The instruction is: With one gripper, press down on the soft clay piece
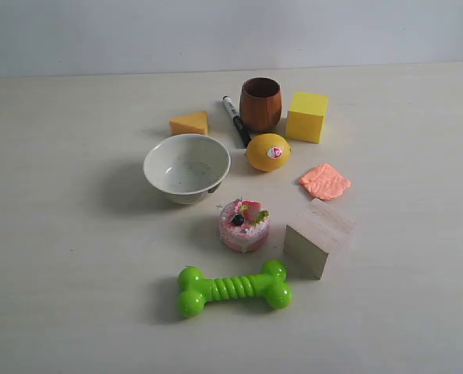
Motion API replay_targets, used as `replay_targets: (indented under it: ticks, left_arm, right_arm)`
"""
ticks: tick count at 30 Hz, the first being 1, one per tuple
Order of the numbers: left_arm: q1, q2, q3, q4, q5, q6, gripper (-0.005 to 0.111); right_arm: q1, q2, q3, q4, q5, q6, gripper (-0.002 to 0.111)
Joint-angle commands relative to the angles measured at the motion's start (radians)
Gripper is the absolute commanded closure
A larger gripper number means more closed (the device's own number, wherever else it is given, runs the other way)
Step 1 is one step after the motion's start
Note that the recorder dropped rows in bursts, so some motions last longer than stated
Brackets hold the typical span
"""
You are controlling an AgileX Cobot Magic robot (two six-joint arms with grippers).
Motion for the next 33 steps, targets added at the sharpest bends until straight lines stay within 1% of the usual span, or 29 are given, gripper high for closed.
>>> replay_targets:
  ticks: [1, 25, 28, 33]
  left_arm:
    - [0.004, -0.006, -0.004, -0.002, -0.009, -0.001, 0.107]
    - [0.004, -0.006, -0.004, -0.002, -0.009, -0.001, 0.107]
    - [0.004, -0.006, -0.004, -0.002, -0.009, -0.001, 0.107]
    - [0.004, -0.006, -0.004, -0.002, -0.009, -0.001, 0.107]
  right_arm:
    - [0.001, -0.006, 0.005, 0.000, -0.005, -0.004, 0.108]
    - [0.001, -0.006, 0.005, 0.000, -0.009, -0.004, 0.108]
    - [0.001, -0.006, 0.005, 0.006, -0.077, -0.002, 0.108]
    - [0.001, -0.006, 0.005, 0.044, -0.352, -0.002, 0.108]
